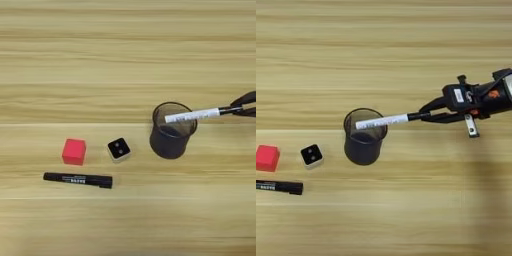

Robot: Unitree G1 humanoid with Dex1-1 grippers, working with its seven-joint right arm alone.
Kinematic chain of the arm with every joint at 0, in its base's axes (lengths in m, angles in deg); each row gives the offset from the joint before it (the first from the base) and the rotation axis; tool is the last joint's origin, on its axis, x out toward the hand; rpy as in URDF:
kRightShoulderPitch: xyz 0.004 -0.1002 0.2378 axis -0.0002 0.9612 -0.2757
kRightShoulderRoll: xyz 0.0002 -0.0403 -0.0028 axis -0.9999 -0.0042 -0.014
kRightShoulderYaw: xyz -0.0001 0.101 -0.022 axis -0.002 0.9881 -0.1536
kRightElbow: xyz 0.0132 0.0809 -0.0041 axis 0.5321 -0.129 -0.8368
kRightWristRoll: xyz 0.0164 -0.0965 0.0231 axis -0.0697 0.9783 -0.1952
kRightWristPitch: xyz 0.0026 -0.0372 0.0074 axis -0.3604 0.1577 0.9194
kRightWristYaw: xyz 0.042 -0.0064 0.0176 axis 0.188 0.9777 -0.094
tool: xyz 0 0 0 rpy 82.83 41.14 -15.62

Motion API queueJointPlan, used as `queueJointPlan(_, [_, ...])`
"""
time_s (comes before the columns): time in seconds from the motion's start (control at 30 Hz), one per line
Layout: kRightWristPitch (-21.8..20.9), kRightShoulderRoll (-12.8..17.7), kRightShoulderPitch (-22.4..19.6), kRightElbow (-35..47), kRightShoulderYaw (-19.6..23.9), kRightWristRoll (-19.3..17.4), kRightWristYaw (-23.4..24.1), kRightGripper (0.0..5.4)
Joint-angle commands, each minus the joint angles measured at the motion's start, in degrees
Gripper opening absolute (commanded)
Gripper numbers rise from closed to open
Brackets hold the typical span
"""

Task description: Move the objects on the table

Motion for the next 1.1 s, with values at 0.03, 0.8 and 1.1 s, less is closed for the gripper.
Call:
queueJointPlan(0.03, [-1.65,1.8,-6.34,0.24,-0.3,1.55,3.01,0.68])
queueJointPlan(0.8, [-2.77,-1.91,-10.82,-0.94,-4.79,3.15,3.46,0.68])
queueJointPlan(1.1, [-2.6,-2.07,-10.88,-0.46,-4.88,2.93,3.49,0.97])
